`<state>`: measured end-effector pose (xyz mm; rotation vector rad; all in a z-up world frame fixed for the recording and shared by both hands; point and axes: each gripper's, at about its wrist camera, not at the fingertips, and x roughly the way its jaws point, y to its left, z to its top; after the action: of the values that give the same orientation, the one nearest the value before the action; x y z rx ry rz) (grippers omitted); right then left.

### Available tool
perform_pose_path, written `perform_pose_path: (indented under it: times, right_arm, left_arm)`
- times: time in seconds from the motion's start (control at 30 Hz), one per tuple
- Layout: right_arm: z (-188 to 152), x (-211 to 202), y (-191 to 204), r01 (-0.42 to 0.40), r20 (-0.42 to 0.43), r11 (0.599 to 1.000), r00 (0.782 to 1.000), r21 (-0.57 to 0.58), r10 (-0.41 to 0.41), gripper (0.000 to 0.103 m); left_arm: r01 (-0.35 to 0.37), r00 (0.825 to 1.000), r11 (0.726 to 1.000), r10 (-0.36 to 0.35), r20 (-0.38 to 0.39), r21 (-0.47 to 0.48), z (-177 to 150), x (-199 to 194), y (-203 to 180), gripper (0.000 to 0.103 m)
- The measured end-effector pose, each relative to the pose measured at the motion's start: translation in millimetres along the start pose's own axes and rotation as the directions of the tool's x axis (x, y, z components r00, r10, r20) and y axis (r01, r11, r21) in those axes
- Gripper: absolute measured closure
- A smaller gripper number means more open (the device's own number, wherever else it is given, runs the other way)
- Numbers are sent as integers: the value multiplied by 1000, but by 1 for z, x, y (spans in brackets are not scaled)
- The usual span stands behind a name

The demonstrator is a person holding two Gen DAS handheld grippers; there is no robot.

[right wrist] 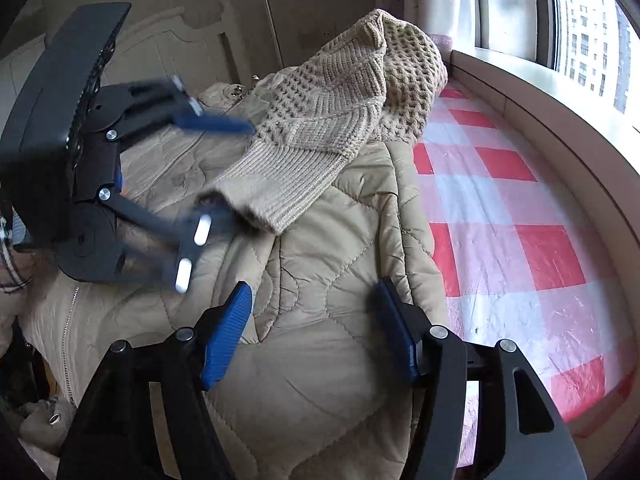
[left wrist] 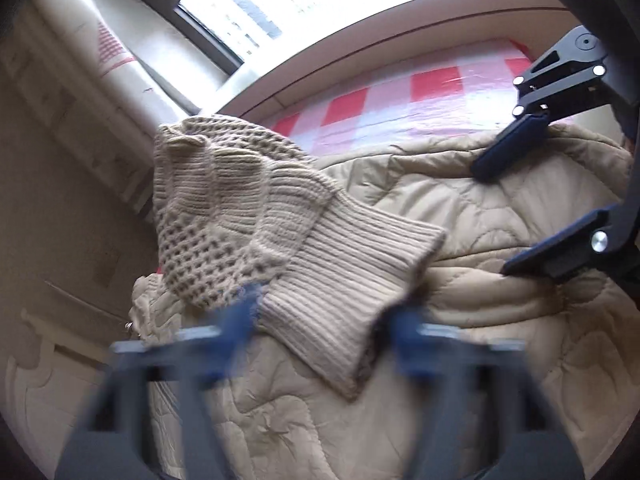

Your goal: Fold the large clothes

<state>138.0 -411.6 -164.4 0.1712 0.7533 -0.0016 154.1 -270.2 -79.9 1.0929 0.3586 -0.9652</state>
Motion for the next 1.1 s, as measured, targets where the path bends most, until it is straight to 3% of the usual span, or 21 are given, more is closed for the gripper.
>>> perform_pose_path:
  times: [0.07,0.13,0.17,0.2,0.23,0.27,0.33,0.37,0.4,0.43,0.47,0.53,0.57,0.63,0.83,0.93,0.97,1.03,1.07,1.1]
  right_arm:
    - [-3,-5,-1,-6,16,1000,1000,-2,6,46]
    - [1,-2,0,4,15,1000,1000,-7,-4,46]
    - [0,-4,1,11,13,1000,1000,-14,-11,46]
    - [-1,-6,3,18,10,1000,1000,-22,-18,46]
    - [-2,-10,7,22,9,999,1000,-27,-22,45]
    - [-2,-10,7,23,8,999,1000,-31,-23,45]
    - [-3,-11,8,21,9,999,1000,-28,-21,45]
    - [-3,-11,8,22,8,999,1000,-26,-22,45]
    - [-2,-11,7,23,6,999,1000,-23,-23,45]
    - [1,-12,8,25,1,1000,1000,-19,-25,45]
    - [5,-12,7,30,1,999,1000,-18,-30,42]
    - [17,-12,5,50,28,999,998,-15,-49,35]
    - [26,-12,4,65,51,998,997,-6,-64,26]
    - [44,-10,4,101,97,995,990,5,-101,14]
    - [102,20,35,207,157,973,969,-106,-189,11]
    - [115,45,54,253,150,940,963,-231,-222,9]
    - [115,52,55,280,141,926,958,-251,-252,9]
    - [111,62,48,284,96,930,958,-233,-269,9]
    - [108,62,41,247,76,948,969,-202,-236,9]
    - [104,61,30,202,62,966,979,-163,-194,9]
  left_arm:
    - [-28,999,997,30,27,-66,1,-5,13,97]
    - [13,997,971,4,72,-240,2,-15,47,97]
    - [48,994,932,-9,109,-360,-1,-24,73,97]
    - [103,987,850,-22,161,-517,-9,-37,110,97]
    - [183,973,718,-36,228,-672,-24,-50,150,97]
    - [282,950,547,-43,310,-788,-46,-63,188,97]
    - [423,903,265,-42,428,-866,-84,-75,236,97]
    - [514,858,73,-41,512,-855,-113,-81,261,97]
    - [555,830,-27,-41,556,-831,-128,-81,276,97]
    - [572,816,-88,-41,577,-815,-138,-84,285,97]
    - [568,817,-123,-41,576,-814,-146,-90,293,97]
    - [546,829,-137,-53,557,-826,-157,-102,309,97]
    - [555,820,-159,-60,569,-817,-160,-108,311,97]
    - [582,791,-230,-61,609,-780,-161,-119,310,97]
    - [607,760,-309,-41,648,-732,-156,-145,283,97]
    - [621,740,-418,34,672,-663,-185,-146,256,96]
    - [618,746,-435,61,663,-655,-197,-147,249,96]
    - [568,795,-488,120,594,-662,-240,-143,224,96]
    - [532,824,-512,131,551,-674,-262,-139,213,96]
    - [467,868,-532,121,482,-706,-286,-132,202,96]
